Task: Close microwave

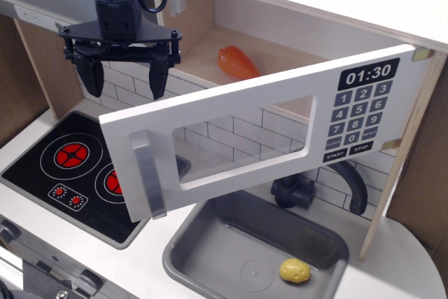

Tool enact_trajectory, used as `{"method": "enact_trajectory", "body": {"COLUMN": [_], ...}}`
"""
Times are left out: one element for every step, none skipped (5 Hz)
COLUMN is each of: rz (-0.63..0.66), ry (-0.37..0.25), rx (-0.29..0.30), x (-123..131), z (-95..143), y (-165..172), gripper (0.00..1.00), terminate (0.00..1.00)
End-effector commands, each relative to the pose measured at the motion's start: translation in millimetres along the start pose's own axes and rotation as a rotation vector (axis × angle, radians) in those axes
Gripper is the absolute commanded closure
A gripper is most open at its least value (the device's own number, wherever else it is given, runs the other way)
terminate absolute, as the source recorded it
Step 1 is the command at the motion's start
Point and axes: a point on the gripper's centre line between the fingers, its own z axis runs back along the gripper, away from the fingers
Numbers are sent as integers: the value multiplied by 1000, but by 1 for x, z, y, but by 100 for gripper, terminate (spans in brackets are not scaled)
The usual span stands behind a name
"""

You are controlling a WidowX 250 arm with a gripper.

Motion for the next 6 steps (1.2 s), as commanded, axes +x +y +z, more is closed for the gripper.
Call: {"method": "enact_trajectory", "body": {"rz": [0, -131, -192, -303, -449, -608], "ry": [0, -24, -47, -44, -21, 64], "rx": [0, -64, -142, -168, -196, -253], "x": [0, 6, 10, 5, -14, -37], "z": [0, 22, 50, 75, 90, 98], "y": [0, -17, -30, -42, -54, -58], "gripper": [0, 0, 0, 0, 0, 0], "terminate": [0, 0, 0, 0, 0, 0]}}
